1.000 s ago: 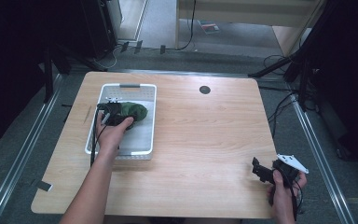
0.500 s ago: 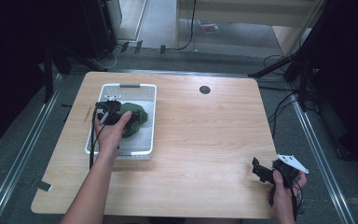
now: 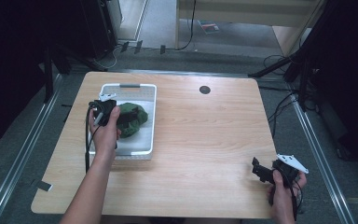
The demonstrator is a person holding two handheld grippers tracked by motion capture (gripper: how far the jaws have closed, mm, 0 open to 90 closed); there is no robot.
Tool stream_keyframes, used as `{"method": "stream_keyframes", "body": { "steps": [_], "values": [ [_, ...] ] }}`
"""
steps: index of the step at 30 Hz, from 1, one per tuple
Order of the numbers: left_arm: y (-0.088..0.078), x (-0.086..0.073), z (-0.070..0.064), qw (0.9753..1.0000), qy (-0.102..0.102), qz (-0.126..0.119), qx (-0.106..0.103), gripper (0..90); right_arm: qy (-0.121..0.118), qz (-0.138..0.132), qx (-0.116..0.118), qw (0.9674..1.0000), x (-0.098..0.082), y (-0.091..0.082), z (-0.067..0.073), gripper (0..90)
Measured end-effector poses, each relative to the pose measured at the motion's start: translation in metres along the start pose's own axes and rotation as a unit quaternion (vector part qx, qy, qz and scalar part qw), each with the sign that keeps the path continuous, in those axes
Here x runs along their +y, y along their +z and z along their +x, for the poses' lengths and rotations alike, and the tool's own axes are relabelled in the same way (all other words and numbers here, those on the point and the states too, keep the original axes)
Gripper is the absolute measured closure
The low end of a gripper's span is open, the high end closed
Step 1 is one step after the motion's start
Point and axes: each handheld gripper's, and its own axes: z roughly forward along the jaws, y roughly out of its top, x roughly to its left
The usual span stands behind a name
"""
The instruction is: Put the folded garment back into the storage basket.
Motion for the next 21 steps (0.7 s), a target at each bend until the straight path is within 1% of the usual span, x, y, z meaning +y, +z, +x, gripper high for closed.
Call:
{"method": "stream_keyframes", "body": {
  "steps": [3, 5, 7, 11, 14, 17, 19, 21],
  "values": [
    [-0.011, 0.001, 0.0, 0.9999, 0.009, -0.011, 0.001, 2.0, -0.001, -0.001, -0.001, 1.0, 0.0, 0.0, 0.0, 0.0],
    [-0.018, -0.001, -0.001, 0.9998, 0.013, -0.017, -0.003, 1.9, -0.001, -0.001, -0.001, 1.0, 0.0, 0.0, 0.0, 0.0],
    [-0.025, -0.003, 0.0, 0.9994, 0.022, -0.025, -0.006, 1.1, -0.001, -0.001, -0.001, 1.0, 0.0, 0.0, 0.0, 0.0],
    [-0.041, -0.007, 0.005, 0.9989, 0.021, -0.042, -0.008, 1.0, -0.001, -0.001, -0.003, 1.0, 0.0, 0.0, 0.0, 0.0],
    [-0.049, -0.012, 0.009, 0.9985, 0.023, -0.049, -0.009, 0.9, -0.003, -0.001, -0.003, 1.0, 0.0, 0.0, 0.0, 0.0],
    [-0.056, -0.018, 0.014, 0.9984, 0.024, -0.05, -0.011, 0.9, -0.003, -0.001, -0.003, 1.0, 0.0, 0.0, 0.001, 0.0],
    [-0.061, -0.023, 0.019, 0.9983, 0.02, -0.053, -0.014, 0.5, -0.003, -0.001, -0.003, 1.0, 0.0, 0.0, 0.001, 0.0],
    [-0.067, -0.027, 0.025, 0.998, 0.014, -0.06, -0.014, 0.0, -0.003, -0.001, -0.003, 1.0, 0.0, 0.0, 0.001, 0.0]
  ]
}}
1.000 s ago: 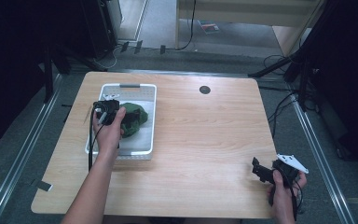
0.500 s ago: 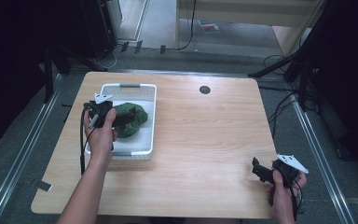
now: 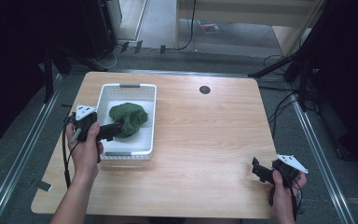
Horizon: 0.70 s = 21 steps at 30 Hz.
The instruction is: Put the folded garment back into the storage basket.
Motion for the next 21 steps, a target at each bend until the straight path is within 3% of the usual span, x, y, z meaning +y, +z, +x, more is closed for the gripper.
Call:
{"method": "stream_keyframes", "body": {
  "steps": [10, 21],
  "values": [
    [-0.031, -0.023, 0.025, 0.9996, -0.014, -0.022, 0.006, 0.0, 0.0, 0.0, -0.002, 1.0, 0.0, 0.0, 0.0, 0.0],
    [-0.056, -0.052, 0.048, 0.999, -0.013, -0.041, 0.014, 0.0, 0.0, 0.0, -0.004, 1.0, 0.0, 0.0, 0.001, 0.0]
  ]
}}
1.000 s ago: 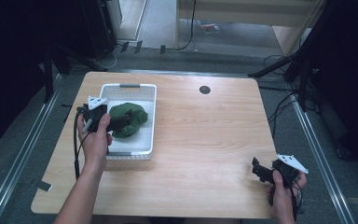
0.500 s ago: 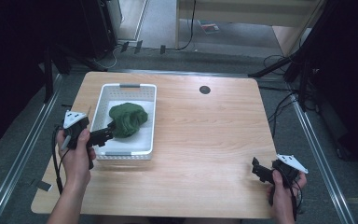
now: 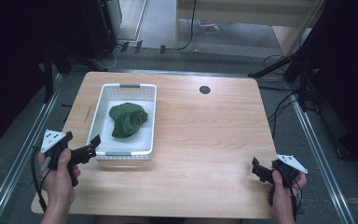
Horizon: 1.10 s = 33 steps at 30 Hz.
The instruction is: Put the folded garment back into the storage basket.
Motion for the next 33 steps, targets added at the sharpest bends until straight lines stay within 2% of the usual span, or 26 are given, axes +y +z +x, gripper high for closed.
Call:
{"method": "stream_keyframes", "body": {
  "steps": [5, 15, 19, 24, 30, 33],
  "values": [
    [-0.008, -0.014, 0.012, 0.9999, 0.003, -0.011, 0.004, 0.0, -0.001, -0.001, -0.001, 1.0, 0.0, 0.0, 0.0, 0.0],
    [-0.014, -0.05, 0.038, 0.9992, -0.016, -0.028, 0.022, 0.0, 0.0, -0.001, -0.002, 1.0, 0.0, 0.0, 0.0, 0.0],
    [-0.015, -0.062, 0.045, 0.9989, -0.013, -0.033, 0.03, 0.0, -0.001, -0.002, -0.001, 1.0, 0.0, 0.0, 0.0, 0.0],
    [-0.011, -0.076, 0.054, 0.9988, -0.005, -0.027, 0.04, 0.0, -0.001, -0.001, 0.0, 1.0, 0.0, 0.0, -0.001, 0.0],
    [-0.005, -0.085, 0.063, 0.9986, -0.017, -0.016, 0.046, 0.0, 0.003, 0.0, 0.003, 1.0, 0.0, 0.0, -0.001, 0.0],
    [-0.005, -0.085, 0.064, 0.9986, -0.014, -0.017, 0.048, 0.0, 0.002, 0.0, 0.003, 1.0, 0.0, 0.0, -0.001, 0.0]
  ]
}}
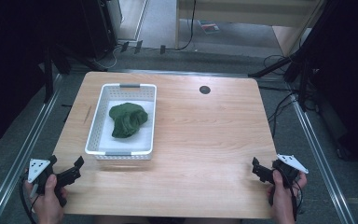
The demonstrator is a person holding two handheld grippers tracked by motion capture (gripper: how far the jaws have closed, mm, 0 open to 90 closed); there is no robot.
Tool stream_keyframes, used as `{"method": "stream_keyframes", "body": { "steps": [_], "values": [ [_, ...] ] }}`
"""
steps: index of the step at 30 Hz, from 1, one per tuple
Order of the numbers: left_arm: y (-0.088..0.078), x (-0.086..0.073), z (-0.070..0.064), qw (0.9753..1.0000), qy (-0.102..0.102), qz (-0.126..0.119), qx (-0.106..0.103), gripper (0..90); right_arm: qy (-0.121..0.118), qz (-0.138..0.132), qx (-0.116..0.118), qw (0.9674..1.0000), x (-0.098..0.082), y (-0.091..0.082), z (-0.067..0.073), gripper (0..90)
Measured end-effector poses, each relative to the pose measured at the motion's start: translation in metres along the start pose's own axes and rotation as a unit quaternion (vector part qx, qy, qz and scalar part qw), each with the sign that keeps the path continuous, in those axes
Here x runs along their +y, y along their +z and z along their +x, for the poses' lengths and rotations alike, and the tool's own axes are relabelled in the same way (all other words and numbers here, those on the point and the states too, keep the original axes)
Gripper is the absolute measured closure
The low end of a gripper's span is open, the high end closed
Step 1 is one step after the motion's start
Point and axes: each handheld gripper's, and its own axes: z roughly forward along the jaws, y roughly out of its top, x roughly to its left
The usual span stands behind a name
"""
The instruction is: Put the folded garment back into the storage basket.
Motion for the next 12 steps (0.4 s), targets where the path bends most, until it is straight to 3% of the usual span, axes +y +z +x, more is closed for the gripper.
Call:
{"method": "stream_keyframes", "body": {
  "steps": [12],
  "values": [
    [-0.0003, 0.0003, 0.0052, 0.9998, -0.019, 0.006, -0.001, 0.0, 0.0, -0.001, -0.001, 1.0, -0.0002, -0.0001, 0.0, 0.0]
  ]
}}
